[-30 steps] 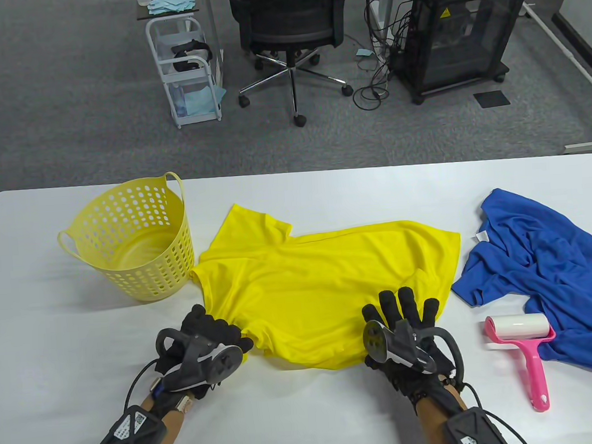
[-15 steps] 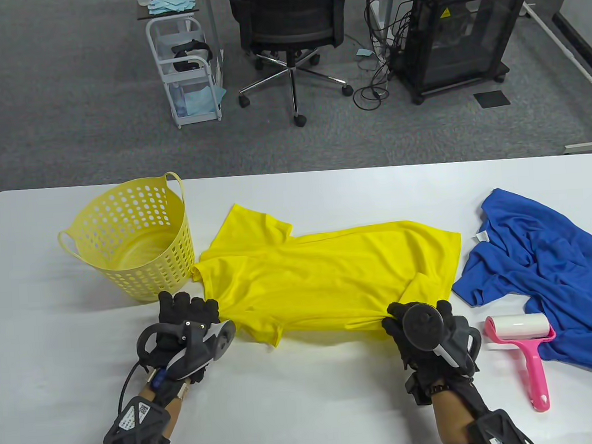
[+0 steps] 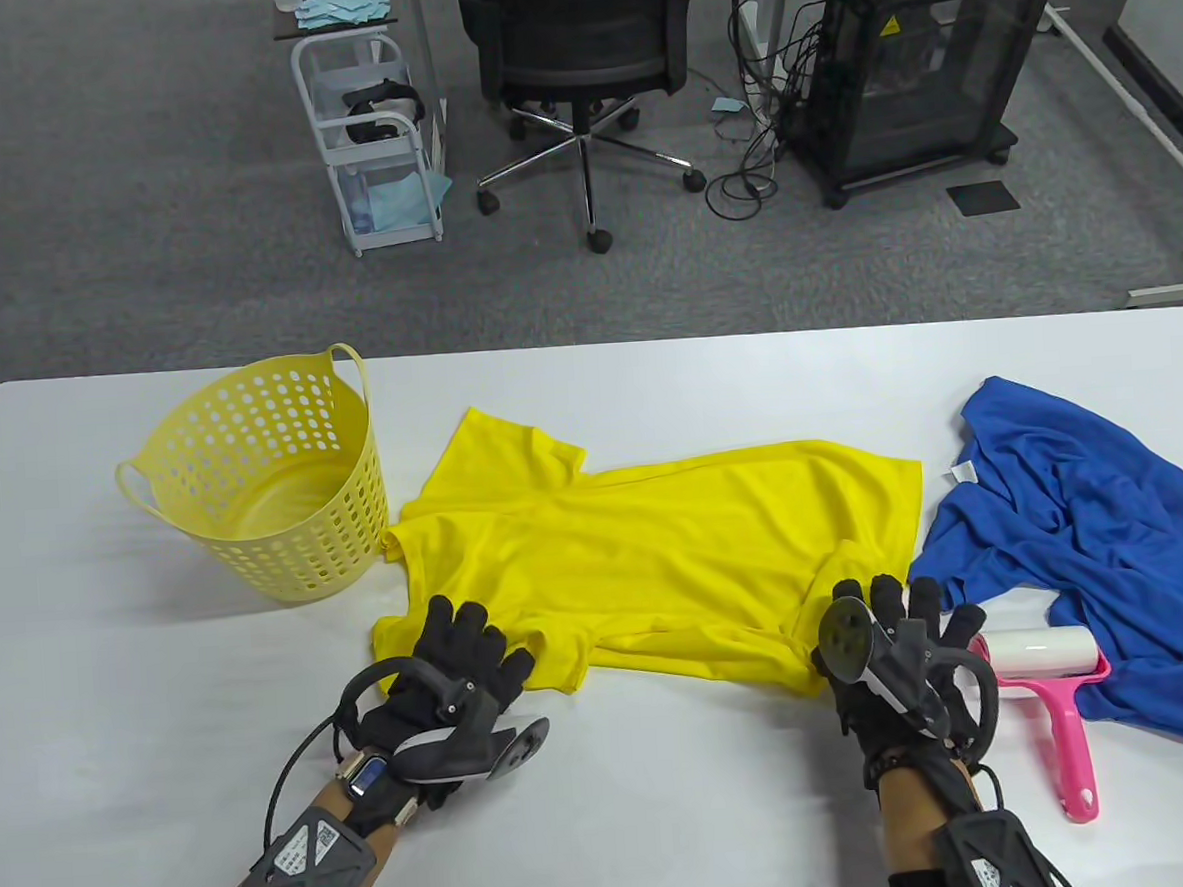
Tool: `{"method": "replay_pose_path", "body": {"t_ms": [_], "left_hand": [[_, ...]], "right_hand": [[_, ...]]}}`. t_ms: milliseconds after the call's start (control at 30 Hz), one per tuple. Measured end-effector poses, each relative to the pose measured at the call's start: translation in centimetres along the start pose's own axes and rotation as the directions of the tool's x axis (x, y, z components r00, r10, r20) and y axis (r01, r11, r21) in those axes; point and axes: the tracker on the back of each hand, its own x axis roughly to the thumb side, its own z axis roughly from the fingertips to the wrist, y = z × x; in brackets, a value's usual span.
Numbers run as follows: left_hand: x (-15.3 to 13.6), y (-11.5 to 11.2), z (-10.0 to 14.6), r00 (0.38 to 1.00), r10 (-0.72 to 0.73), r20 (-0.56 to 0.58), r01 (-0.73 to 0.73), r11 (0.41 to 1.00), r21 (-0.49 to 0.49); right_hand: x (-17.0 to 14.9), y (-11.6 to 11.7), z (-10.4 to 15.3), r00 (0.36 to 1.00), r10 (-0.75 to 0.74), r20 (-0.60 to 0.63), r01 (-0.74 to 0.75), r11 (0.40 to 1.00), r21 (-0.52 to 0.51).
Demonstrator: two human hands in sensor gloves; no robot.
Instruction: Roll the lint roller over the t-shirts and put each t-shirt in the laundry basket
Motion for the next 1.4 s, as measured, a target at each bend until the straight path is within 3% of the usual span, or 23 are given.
{"method": "replay_pose_path", "body": {"t_ms": [33,100,133,167,233,300,367,433,600,667,733,767,833,867,900,967,1033,1100,1167,1267,1333,1367,1400], "left_hand": [[-0.6,-0.6,-0.3,0.996,0.084,0.030,-0.083,0.996,-0.037],[-2.0,-2.4,-0.4,0.882,0.460,0.098,-0.456,0.888,-0.063],[-2.7,-2.2,-0.7,0.814,0.581,0.018,-0.579,0.813,-0.063],[-3.3,-2.5,-0.7,0.788,0.616,-0.015,-0.616,0.787,-0.027],[-4.5,-2.1,-0.5,0.825,0.560,-0.080,-0.552,0.828,0.099],[-4.9,-1.7,0.0,0.852,0.509,-0.122,-0.481,0.853,0.203],[-5.1,-1.1,1.0,0.873,0.463,-0.151,-0.389,0.850,0.355],[-5.9,-0.3,2.0,0.883,0.449,-0.138,-0.359,0.835,0.418],[-9.5,1.7,5.4,0.736,0.677,-0.018,-0.549,0.612,0.570],[-11.0,2.2,6.8,0.669,0.740,0.074,-0.621,0.501,0.602],[-12.1,2.6,7.3,0.603,0.759,0.244,-0.748,0.432,0.504],[-12.6,2.7,7.3,0.528,0.786,0.321,-0.829,0.395,0.396],[-12.9,2.1,6.8,0.380,0.865,0.328,-0.925,0.351,0.147],[-12.5,1.5,6.3,0.294,0.915,0.276,-0.946,0.319,-0.052],[-12.1,0.7,5.9,0.267,0.944,0.192,-0.933,0.304,-0.195],[-11.5,-0.4,5.4,0.340,0.934,0.106,-0.917,0.355,-0.185],[-11.0,-0.9,4.9,0.499,0.866,0.003,-0.850,0.491,-0.191],[-10.6,-0.5,4.9,0.629,0.775,-0.058,-0.771,0.613,-0.170],[-9.9,0.0,5.0,0.693,0.717,-0.071,-0.720,0.687,-0.097],[-7.3,-0.1,4.1,0.783,0.620,-0.037,-0.621,0.784,0.008],[-5.2,-0.9,3.3,0.851,0.524,-0.034,-0.521,0.834,-0.185],[-4.4,-1.4,3.1,0.875,0.483,-0.042,-0.468,0.819,-0.331],[-3.4,-1.7,3.2,0.895,0.446,-0.032,-0.420,0.816,-0.398]], "right_hand": [[-0.1,0.4,-0.2,1.000,0.000,0.015,-0.001,0.997,0.072],[-0.1,1.0,-0.5,0.999,0.011,0.033,-0.017,0.986,0.166],[0.0,1.3,-0.7,0.999,0.022,0.028,-0.027,0.985,0.172],[0.2,1.3,-0.8,0.999,0.035,0.026,-0.039,0.985,0.170],[0.7,1.1,-0.8,0.999,0.030,0.030,-0.034,0.988,0.149],[1.3,0.6,-0.5,0.999,0.044,0.015,-0.044,0.999,0.014],[1.9,0.0,0.0,0.992,0.124,-0.004,-0.123,0.982,-0.145],[2.1,-0.5,0.5,0.988,0.156,0.007,-0.152,0.970,-0.189],[0.9,-4.3,2.7,0.998,-0.016,0.067,0.038,0.939,-0.341],[0.1,-5.9,4.0,0.983,-0.074,0.169,0.122,0.947,-0.298],[-0.7,-6.9,4.9,0.958,-0.126,0.257,0.155,0.983,-0.095],[-1.3,-7.1,5.2,0.944,-0.175,0.280,0.158,0.984,0.085],[-2.1,-7.2,5.4,0.900,-0.315,0.302,0.291,0.949,0.124],[-2.3,-7.2,5.2,0.898,-0.341,0.277,0.330,0.940,0.086],[-2.3,-7.2,5.1,0.926,-0.303,0.224,0.304,0.952,0.031],[-1.8,-6.7,4.9,0.973,-0.165,0.159,0.177,0.982,-0.060],[-0.2,-5.2,4.2,0.990,-0.025,0.142,0.040,0.994,-0.103],[1.1,-3.7,3.4,0.992,0.018,0.126,-0.020,1.000,0.017],[1.5,-2.5,2.9,0.993,0.091,0.080,-0.102,0.984,0.146],[0.6,-0.9,1.7,0.989,0.145,-0.008,-0.140,0.962,0.235],[-1.1,-0.3,0.8,0.982,0.155,-0.106,-0.120,0.952,0.280],[-2.1,-0.1,0.5,0.975,0.163,-0.153,-0.117,0.955,0.274],[-2.9,0.3,0.1,0.967,0.172,-0.190,-0.114,0.951,0.286]]}}
